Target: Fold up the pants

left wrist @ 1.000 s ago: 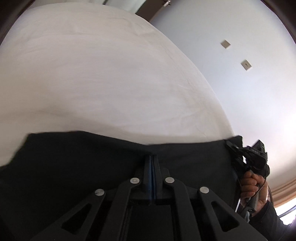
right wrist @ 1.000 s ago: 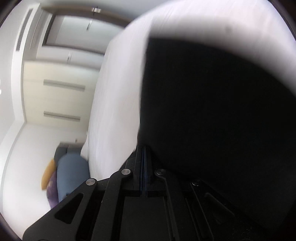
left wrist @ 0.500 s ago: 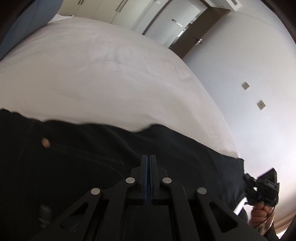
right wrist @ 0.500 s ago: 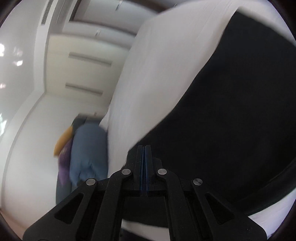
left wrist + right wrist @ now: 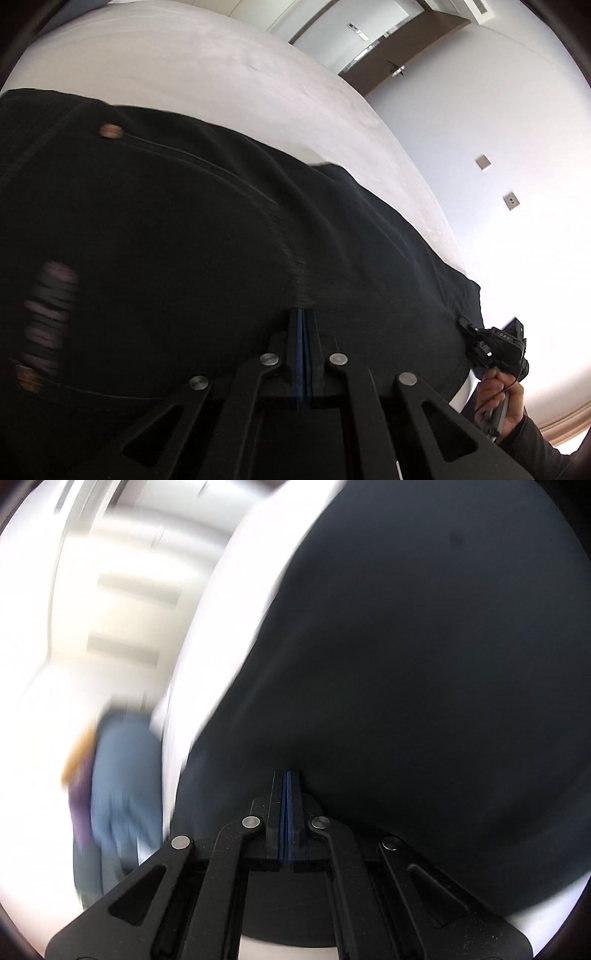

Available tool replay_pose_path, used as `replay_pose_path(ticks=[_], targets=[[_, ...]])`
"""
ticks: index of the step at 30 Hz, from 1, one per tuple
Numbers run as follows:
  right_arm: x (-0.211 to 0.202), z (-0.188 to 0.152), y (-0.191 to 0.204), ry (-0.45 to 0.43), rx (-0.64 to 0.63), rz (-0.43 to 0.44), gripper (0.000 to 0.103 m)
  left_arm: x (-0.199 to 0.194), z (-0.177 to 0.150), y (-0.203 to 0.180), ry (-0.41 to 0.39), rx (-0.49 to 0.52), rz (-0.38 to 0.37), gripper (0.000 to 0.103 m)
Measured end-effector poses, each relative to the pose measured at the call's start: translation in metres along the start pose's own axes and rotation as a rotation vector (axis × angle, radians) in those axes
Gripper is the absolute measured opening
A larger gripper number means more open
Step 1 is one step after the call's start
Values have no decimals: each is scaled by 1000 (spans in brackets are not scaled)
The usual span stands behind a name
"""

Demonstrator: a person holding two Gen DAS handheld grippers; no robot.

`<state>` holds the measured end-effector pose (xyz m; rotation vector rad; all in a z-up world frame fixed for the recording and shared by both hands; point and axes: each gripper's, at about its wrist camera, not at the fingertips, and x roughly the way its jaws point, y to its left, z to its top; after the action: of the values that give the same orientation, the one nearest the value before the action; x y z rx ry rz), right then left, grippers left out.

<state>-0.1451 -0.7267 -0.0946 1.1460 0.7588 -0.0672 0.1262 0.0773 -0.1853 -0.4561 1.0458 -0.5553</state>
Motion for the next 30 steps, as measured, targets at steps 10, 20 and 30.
replay_pose_path(ticks=[10,20,30], targets=[[-21,32,38,-165,15,-25,0,-15,63,-36,-3,96,-55,1],[244,-61,121,226,-135,-38,0,99,118,-26,195,140,-85,5],[275,-79,208,370,-319,114,8,-30,99,15,-143,57,70,32]])
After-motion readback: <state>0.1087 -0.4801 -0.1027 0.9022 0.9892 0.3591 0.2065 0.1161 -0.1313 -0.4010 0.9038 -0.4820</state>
